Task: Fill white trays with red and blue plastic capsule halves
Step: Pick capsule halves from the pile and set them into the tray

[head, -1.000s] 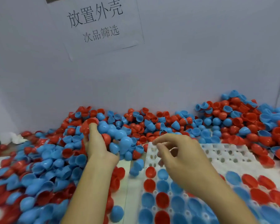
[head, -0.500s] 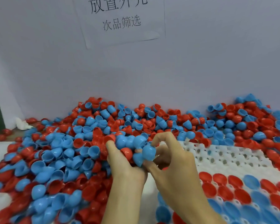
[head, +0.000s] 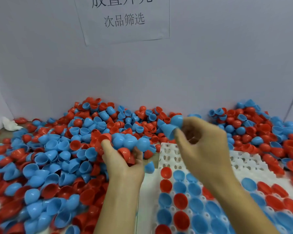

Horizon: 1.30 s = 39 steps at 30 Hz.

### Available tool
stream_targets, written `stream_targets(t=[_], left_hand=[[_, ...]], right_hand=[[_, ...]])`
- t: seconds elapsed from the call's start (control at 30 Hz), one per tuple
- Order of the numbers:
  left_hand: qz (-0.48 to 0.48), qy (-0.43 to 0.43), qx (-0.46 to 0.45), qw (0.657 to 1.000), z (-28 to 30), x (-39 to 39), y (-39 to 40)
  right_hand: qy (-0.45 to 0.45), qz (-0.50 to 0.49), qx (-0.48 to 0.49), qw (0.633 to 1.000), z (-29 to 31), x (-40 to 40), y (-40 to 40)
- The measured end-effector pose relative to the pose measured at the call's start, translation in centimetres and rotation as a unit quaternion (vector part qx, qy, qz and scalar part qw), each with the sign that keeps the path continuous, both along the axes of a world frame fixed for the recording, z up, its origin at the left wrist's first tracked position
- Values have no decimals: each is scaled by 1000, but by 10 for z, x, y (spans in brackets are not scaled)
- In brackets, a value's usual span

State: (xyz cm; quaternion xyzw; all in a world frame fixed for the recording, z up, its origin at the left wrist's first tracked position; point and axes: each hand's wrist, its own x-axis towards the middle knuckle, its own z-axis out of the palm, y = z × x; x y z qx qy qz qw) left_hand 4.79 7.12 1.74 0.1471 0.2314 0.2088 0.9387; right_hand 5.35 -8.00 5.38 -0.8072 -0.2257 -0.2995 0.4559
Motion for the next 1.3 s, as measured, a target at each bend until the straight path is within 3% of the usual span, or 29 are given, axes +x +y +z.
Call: stream_targets(t=[0.07,0.13,0.2,0.37,0.5,0.6,0.67,0.73,0.8,0.87,1.07,1.3], left_hand=[[-9,-7,18,1000,1,0,2],[-16,-8,25,1000,1,-1,0],[-22,2,27,999,3,-2,-3],[-39,8,12,999,-1,0,-2],[-48,1,12,999,-4,3,-2],[-52,-7,11,999,-2,2,-3],[-55,-12,7,998,0,1,-3],[-56,-24,1,998,0,1,-3],[-64,-39,17,997,0,0,-5],[-85,-56,59,993,0,-1,-9],[-115,-67,116,984,-1,-2,-13],[-124,-61,114,984,-13,1,-15]], right_hand=[[85,-51,-115,988,8,28,-17],[201,-50,-270,940,5,49,-18],[253,-26,-372,893,-2,62,-10],[209,-20,-533,819,-20,69,23],[223,3,-559,799,-25,72,34],[258,28,-541,800,-12,71,27],[248,36,-482,840,-1,63,15],[243,78,-364,896,9,48,5],[283,165,-210,921,15,26,4],[319,225,-101,915,15,11,8],[399,254,26,881,8,2,10],[397,255,37,881,-4,-2,15]])
